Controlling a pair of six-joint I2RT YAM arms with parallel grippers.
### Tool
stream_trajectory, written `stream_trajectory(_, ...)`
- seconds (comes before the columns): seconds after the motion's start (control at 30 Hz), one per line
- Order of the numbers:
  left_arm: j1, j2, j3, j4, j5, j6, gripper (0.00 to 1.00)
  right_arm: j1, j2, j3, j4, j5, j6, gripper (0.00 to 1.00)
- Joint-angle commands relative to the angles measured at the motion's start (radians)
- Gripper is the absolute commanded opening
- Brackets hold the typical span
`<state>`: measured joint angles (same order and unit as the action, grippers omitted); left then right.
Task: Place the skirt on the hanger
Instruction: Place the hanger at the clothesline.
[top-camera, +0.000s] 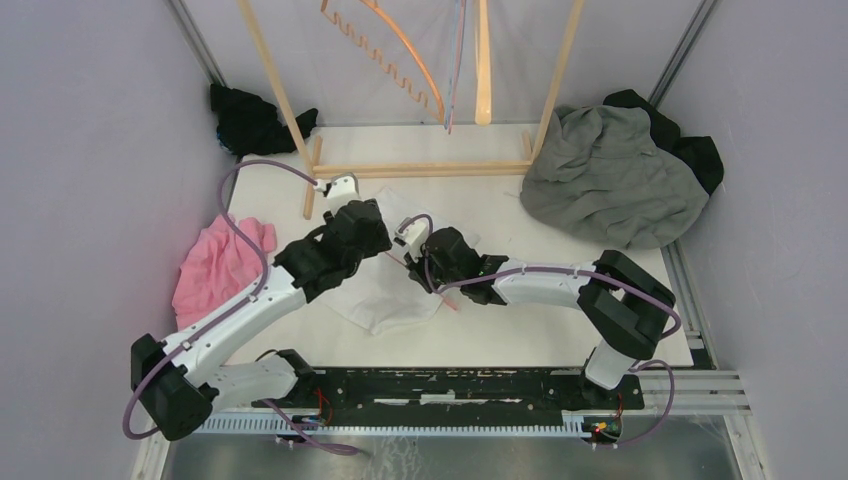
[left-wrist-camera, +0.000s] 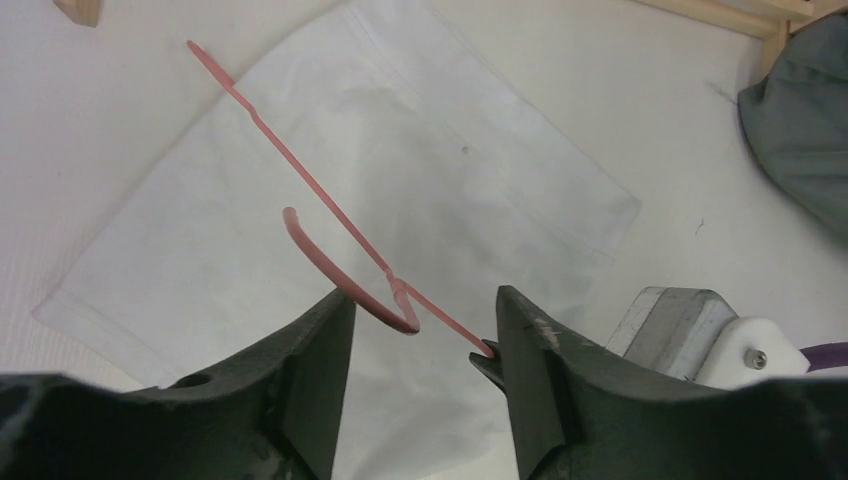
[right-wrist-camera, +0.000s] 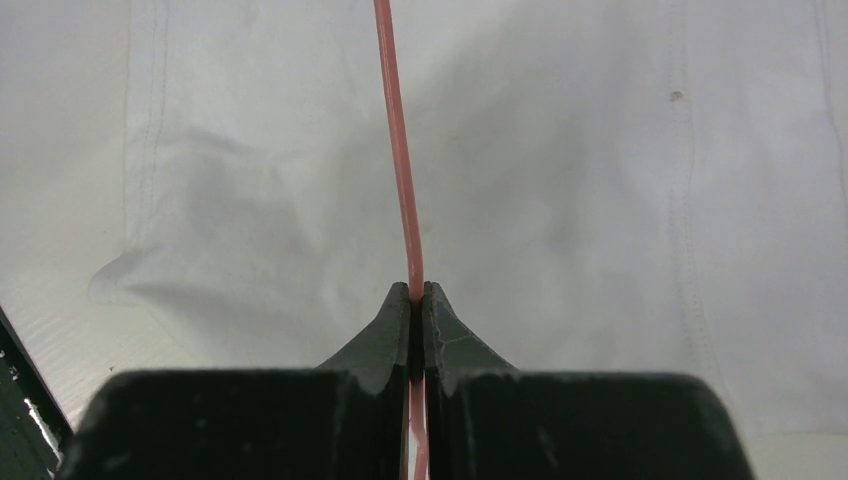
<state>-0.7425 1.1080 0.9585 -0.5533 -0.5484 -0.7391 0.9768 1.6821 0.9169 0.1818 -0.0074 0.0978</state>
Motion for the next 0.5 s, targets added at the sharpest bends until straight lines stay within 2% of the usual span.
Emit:
stream_trajectory(0.0, 0.001, -0.048, 0.059, -0.030, -0.054, 0.029, 0.65, -0.008, -0.025, 0.037, 0.010, 0.000, -0.013, 0.01)
stream_trajectory(0.17, 0.002, -0.113, 0.089, -0.061, -0.057, 0.031, 0.75, -0.018, -0.047, 0.031, 0.009, -0.007, -0.015, 0.01)
stream_trajectory(0.47, 0.001, -0.200, 0.137, -0.121, -0.093, 0.042, 0.75, -0.024, -0.166, 0.064, -0.074, 0.029, -0.040, 0.01)
